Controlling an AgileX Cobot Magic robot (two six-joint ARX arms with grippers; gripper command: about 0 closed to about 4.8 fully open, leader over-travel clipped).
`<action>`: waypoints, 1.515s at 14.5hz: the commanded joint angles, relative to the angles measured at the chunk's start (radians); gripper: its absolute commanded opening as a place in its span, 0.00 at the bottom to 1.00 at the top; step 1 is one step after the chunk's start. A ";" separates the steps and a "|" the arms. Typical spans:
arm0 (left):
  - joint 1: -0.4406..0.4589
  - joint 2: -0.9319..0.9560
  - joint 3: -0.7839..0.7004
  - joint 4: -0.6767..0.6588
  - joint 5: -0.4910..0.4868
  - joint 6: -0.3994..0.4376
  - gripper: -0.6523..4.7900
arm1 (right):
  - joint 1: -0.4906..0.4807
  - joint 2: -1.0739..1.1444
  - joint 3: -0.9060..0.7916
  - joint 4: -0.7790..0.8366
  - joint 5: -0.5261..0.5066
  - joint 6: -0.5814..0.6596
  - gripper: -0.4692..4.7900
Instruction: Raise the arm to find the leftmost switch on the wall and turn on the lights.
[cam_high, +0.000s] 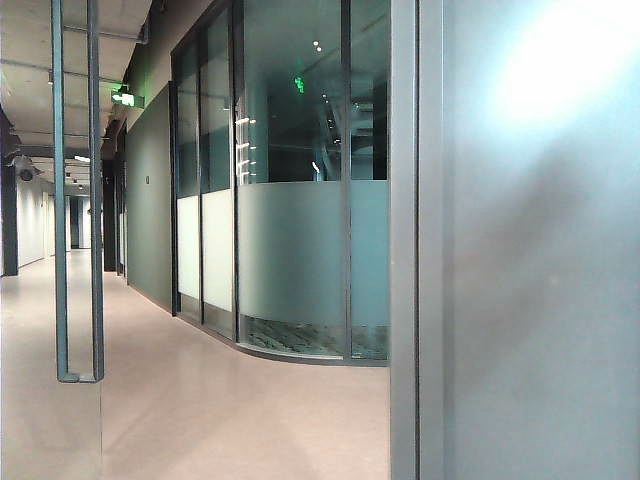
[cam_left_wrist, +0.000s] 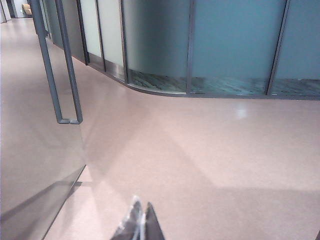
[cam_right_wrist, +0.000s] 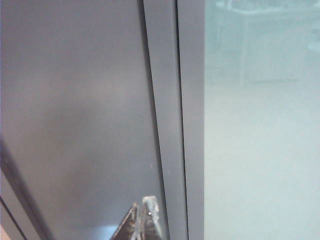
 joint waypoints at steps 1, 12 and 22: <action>0.000 -0.001 0.002 0.011 0.004 -0.003 0.11 | 0.003 -0.033 -0.025 0.021 -0.003 0.029 0.09; 0.000 -0.001 0.002 0.010 0.004 -0.003 0.11 | 0.055 -0.033 -0.026 0.019 0.016 0.023 0.09; 0.000 -0.001 0.002 0.010 0.004 -0.003 0.11 | 0.054 -0.033 -0.026 0.018 0.016 0.023 0.09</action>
